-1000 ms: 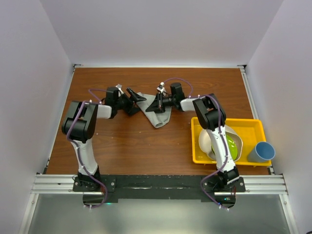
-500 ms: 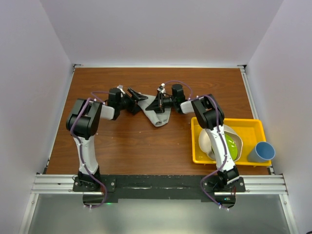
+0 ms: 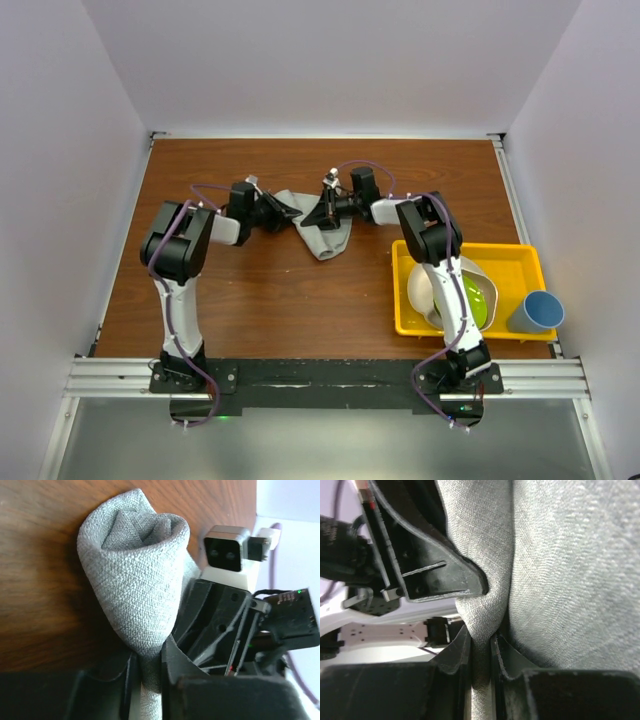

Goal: Fold the napkin, place the utensils inside, and roll it up
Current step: Roll the napkin with the utensil

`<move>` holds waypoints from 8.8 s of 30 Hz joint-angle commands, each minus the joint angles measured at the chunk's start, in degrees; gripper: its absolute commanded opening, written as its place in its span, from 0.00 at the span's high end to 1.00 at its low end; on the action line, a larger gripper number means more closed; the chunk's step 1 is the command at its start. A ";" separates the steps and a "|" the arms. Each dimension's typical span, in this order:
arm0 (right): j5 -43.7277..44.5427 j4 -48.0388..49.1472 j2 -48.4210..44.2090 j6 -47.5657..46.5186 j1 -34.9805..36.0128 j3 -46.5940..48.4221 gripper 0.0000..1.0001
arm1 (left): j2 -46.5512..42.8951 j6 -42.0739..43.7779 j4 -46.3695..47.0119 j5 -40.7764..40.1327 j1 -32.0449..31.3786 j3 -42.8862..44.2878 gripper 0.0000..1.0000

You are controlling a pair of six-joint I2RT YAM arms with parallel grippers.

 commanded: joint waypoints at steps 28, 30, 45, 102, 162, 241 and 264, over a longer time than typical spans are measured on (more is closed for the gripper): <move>37.71 -61.56 -24.52 -59.78 5.06 -3.01 0.49 | -1.51 3.38 -14.35 -9.92 -2.19 0.42 1.00; 40.52 -61.91 -24.00 -59.69 5.32 -2.13 0.54 | -1.60 3.55 -14.70 -9.74 -2.19 0.51 1.00; 40.80 -62.88 -29.44 -52.84 7.78 5.96 0.59 | -1.60 3.91 -15.41 -8.60 -1.58 0.77 1.00; 82.90 -32.64 -21.89 -69.97 27.91 -2.04 0.30 | 0.95 -0.57 -64.54 -19.58 -6.85 19.76 1.00; 47.49 -34.57 -16.36 -52.66 14.29 -7.22 1.00 | -8.72 14.80 -43.80 -9.48 -0.88 7.54 0.47; 45.26 -72.63 -26.98 -57.84 4.09 10.95 0.37 | -4.15 15.16 -23.32 4.50 3.08 10.70 1.00; 51.17 -65.52 -22.76 -56.70 4.09 0.51 0.53 | -0.29 17.26 -26.75 2.74 5.19 16.16 1.00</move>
